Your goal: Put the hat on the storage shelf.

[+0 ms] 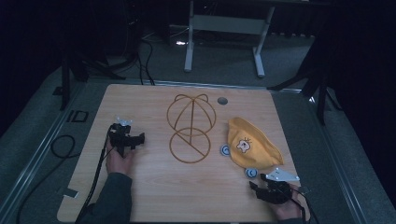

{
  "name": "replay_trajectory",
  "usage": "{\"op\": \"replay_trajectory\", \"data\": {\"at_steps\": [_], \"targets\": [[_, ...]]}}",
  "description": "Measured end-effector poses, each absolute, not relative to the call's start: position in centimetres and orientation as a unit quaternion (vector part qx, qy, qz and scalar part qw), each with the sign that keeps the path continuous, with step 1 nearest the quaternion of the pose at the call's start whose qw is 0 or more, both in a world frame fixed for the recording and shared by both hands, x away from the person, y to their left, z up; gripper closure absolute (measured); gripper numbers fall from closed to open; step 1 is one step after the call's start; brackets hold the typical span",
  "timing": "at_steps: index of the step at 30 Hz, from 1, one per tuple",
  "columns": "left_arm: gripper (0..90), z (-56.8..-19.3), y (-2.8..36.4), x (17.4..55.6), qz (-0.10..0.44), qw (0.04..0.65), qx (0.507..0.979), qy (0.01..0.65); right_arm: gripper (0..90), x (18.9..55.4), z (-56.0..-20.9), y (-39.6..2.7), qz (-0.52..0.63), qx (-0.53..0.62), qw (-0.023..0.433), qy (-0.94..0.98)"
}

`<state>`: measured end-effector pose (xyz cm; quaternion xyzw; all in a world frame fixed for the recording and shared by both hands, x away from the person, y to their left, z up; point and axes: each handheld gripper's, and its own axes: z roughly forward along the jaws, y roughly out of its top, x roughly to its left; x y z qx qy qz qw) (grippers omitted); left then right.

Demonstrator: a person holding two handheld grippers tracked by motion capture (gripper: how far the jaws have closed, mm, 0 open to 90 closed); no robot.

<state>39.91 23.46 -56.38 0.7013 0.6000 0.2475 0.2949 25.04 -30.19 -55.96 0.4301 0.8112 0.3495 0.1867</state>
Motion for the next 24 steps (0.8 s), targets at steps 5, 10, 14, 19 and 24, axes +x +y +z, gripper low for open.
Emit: {"op": "replay_trajectory", "data": {"at_steps": [5, 10, 14, 19, 24], "targets": [[14.4, -56.4, 23.5, 39.9, 0.248, 0.295, 0.701, 0.600, 41.0, 25.1, -55.9, -30.2, 0.349, 0.431, 0.186, 0.811], [14.4, -56.4, 23.5, 39.9, 0.247, 0.295, 0.701, 0.600, 41.7, 25.1, -55.9, -30.1, 0.347, 0.432, 0.186, 0.811], [14.4, -56.4, 23.5, 39.9, 0.248, 0.295, 0.701, 0.600, 47.8, 24.9, -55.7, -29.5, 0.334, 0.417, 0.212, 0.818], [14.4, -56.4, 23.5, 39.9, 0.248, 0.295, 0.701, 0.600, 48.6, 24.7, -55.3, -28.5, 0.320, 0.400, 0.254, 0.821], [14.4, -56.4, 23.5, 39.9, 0.248, 0.295, 0.701, 0.600, 44.7, 25.2, -55.2, -28.4, 0.322, 0.418, 0.246, 0.813]]}}
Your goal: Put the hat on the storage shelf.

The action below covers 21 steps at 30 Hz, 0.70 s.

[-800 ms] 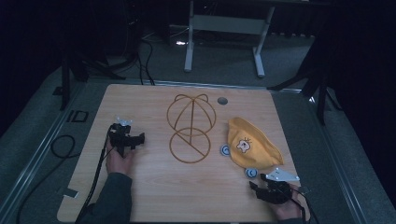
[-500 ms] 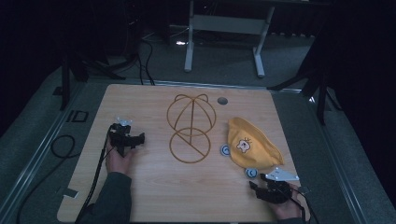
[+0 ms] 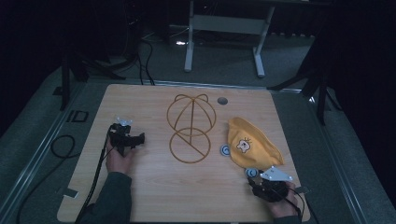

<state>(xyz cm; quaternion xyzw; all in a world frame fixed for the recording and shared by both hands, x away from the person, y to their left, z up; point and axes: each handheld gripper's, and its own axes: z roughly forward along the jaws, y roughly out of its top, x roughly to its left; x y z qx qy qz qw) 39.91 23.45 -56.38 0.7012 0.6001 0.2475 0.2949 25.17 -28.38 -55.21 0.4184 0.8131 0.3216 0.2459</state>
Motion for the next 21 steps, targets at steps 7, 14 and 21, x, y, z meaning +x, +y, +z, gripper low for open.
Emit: {"op": "replay_trajectory", "data": {"at_steps": [7, 14, 21], "targets": [[14.4, -56.4, 23.5, 39.9, 0.248, 0.295, 0.701, 0.600, 45.3, 25.6, -55.2, -27.9, 0.331, 0.413, 0.228, 0.817], [14.3, -56.4, 23.5, 39.9, 0.248, 0.295, 0.701, 0.600, 48.1, 25.2, -54.2, -26.6, 0.375, 0.350, 0.227, 0.828], [14.4, -56.4, 23.4, 39.9, 0.248, 0.295, 0.701, 0.600, 48.7, 26.7, -54.1, -25.4, 0.361, 0.315, 0.237, 0.845]]}}
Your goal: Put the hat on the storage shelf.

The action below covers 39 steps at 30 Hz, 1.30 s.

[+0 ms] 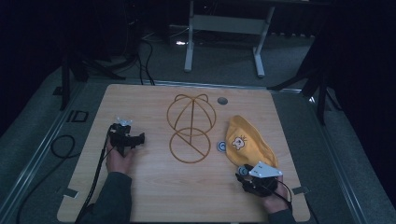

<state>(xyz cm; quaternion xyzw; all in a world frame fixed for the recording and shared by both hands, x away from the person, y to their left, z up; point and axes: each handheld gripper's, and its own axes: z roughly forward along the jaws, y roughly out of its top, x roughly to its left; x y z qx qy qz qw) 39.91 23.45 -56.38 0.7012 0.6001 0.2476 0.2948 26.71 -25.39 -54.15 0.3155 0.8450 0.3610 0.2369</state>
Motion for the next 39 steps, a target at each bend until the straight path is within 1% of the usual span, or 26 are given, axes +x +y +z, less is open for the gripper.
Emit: {"op": "replay_trajectory", "data": {"at_steps": [2, 5, 6, 7, 9, 12, 13, 15, 22, 39], "targets": [[14.4, -56.4, 23.4, 39.9, 0.248, 0.295, 0.701, 0.600, 49.3, 27.5, -54.9, -25.2, 0.339, 0.325, 0.234, 0.851], [14.4, -56.4, 23.5, 39.9, 0.247, 0.294, 0.702, 0.600, 50.4, 27.8, -55.2, -25.3, 0.323, 0.337, 0.233, 0.853], [14.4, -56.4, 23.4, 39.9, 0.248, 0.295, 0.701, 0.600, 52.7, 28.0, -55.3, -25.4, 0.313, 0.346, 0.234, 0.853], [14.4, -56.4, 23.4, 39.9, 0.248, 0.295, 0.701, 0.600, 52.7, 28.0, -55.3, -25.4, 0.313, 0.346, 0.234, 0.853], [14.4, -56.4, 23.5, 39.9, 0.248, 0.294, 0.702, 0.600, 61.7, 28.2, -55.4, -25.8, 0.312, 0.363, 0.231, 0.847], [14.4, -56.4, 23.5, 39.9, 0.247, 0.294, 0.702, 0.600, 71.5, 28.5, -55.2, -25.9, 0.301, 0.371, 0.231, 0.848], [14.3, -56.4, 23.4, 39.9, 0.248, 0.295, 0.701, 0.600, 76.8, 28.6, -55.1, -25.8, 0.298, 0.372, 0.233, 0.848], [14.4, -56.4, 23.4, 39.9, 0.248, 0.295, 0.701, 0.600, 81.7, 28.6, -54.9, -25.8, 0.299, 0.372, 0.238, 0.846], [14.4, -56.4, 23.4, 39.9, 0.248, 0.295, 0.701, 0.600, 83.5, 28.2, -54.2, -25.7, 0.313, 0.363, 0.240, 0.845], [14.4, -56.4, 23.4, 39.9, 0.248, 0.295, 0.701, 0.600, 83.8, 27.2, -49.2, -26.1, 0.367, 0.354, 0.254, 0.822]]}}
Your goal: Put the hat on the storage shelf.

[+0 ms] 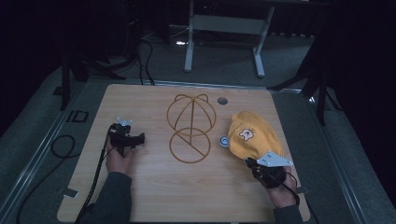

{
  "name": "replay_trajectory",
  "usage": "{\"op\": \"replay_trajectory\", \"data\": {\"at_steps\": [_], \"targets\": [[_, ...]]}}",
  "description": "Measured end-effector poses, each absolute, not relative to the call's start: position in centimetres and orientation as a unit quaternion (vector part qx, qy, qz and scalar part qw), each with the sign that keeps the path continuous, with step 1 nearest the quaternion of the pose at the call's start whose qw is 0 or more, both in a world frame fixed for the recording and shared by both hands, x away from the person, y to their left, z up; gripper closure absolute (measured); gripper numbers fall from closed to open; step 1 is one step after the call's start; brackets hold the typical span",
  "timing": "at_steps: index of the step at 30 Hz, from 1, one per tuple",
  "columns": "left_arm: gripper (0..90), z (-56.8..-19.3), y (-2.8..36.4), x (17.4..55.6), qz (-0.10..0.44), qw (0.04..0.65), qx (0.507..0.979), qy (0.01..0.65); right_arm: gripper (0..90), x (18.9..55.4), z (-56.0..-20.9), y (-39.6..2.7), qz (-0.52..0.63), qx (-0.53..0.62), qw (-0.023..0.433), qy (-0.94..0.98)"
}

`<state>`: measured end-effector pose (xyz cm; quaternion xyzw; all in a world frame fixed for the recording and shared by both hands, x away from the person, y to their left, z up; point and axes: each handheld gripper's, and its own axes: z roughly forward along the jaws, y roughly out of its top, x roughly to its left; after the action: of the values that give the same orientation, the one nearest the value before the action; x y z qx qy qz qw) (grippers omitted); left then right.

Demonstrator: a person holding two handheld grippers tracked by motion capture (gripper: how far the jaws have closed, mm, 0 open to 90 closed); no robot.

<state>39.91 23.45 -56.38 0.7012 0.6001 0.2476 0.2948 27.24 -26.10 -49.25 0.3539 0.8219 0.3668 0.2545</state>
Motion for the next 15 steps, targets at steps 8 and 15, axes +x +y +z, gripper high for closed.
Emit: {"op": "replay_trajectory", "data": {"at_steps": [8, 15], "targets": [[14.4, -56.4, 23.5, 39.9, 0.248, 0.294, 0.701, 0.600, 83.9, 26.9, -46.5, -26.4, 0.397, 0.346, 0.261, 0.809], [14.4, -56.4, 23.5, 39.9, 0.248, 0.294, 0.702, 0.600, 83.8, 26.3, -43.7, -26.6, 0.425, 0.338, 0.270, 0.795]]}}
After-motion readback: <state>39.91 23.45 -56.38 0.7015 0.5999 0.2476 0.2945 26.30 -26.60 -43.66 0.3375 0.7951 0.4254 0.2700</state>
